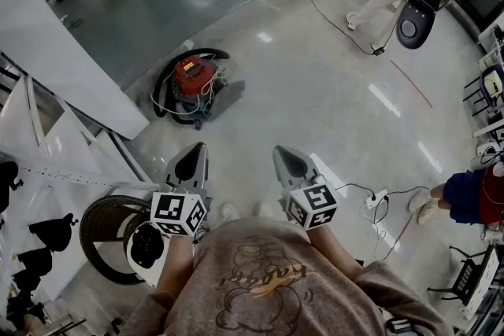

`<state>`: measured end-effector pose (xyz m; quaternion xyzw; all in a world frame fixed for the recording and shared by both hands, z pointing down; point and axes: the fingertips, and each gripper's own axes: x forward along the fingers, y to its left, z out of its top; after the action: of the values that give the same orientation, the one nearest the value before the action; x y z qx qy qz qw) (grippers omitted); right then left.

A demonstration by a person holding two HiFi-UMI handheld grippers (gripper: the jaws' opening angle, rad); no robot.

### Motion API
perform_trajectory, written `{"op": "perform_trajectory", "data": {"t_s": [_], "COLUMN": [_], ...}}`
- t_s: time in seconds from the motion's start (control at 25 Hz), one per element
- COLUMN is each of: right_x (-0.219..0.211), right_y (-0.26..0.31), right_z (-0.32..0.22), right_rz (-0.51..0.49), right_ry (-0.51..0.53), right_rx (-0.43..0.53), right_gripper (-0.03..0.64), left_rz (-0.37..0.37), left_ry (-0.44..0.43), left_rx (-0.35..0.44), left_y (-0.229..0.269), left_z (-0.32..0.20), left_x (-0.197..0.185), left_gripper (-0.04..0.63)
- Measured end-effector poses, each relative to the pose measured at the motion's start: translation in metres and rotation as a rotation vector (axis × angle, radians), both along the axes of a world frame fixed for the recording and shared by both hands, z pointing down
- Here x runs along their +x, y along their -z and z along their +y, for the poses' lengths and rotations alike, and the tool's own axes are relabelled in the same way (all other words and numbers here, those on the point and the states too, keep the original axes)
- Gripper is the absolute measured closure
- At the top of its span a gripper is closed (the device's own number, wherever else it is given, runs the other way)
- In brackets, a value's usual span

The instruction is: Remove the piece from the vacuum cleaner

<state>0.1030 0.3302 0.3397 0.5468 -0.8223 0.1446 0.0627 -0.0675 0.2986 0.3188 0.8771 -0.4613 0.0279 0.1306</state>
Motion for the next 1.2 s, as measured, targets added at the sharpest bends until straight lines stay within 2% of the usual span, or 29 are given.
{"op": "perform_trajectory", "data": {"t_s": [0.32, 0.44, 0.68, 0.88, 1.2], "right_x": [-0.010, -0.012, -0.024, -0.019, -0.015], "right_y": [-0.004, -0.008, -0.019, -0.033, -0.040], "right_z": [-0.004, -0.004, -0.004, -0.009, -0.050], "right_rz": [0.000, -0.005, -0.033, 0.003, 0.014], "right_ry": [-0.024, -0.050, -0.068, -0.115, -0.129], "right_rx": [-0.003, -0.014, 0.003, -0.036, -0.038], "right_gripper": [0.617, 0.617, 0.617, 0.617, 0.617], "left_rz": [-0.004, -0.022, -0.009, 0.001, 0.003], "left_ry": [-0.010, -0.025, -0.063, -0.067, -0.069], "left_rx": [-0.012, -0.013, -0.014, -0.023, -0.037], "left_y": [-0.005, -0.008, -0.019, -0.025, -0.037], "left_z": [-0.005, -0.007, -0.015, -0.027, -0.063], "left_x": [-0.011, -0.013, -0.025, -0.035, -0.034], "left_gripper": [0.593, 0.594, 0.594, 0.594, 0.592]}}
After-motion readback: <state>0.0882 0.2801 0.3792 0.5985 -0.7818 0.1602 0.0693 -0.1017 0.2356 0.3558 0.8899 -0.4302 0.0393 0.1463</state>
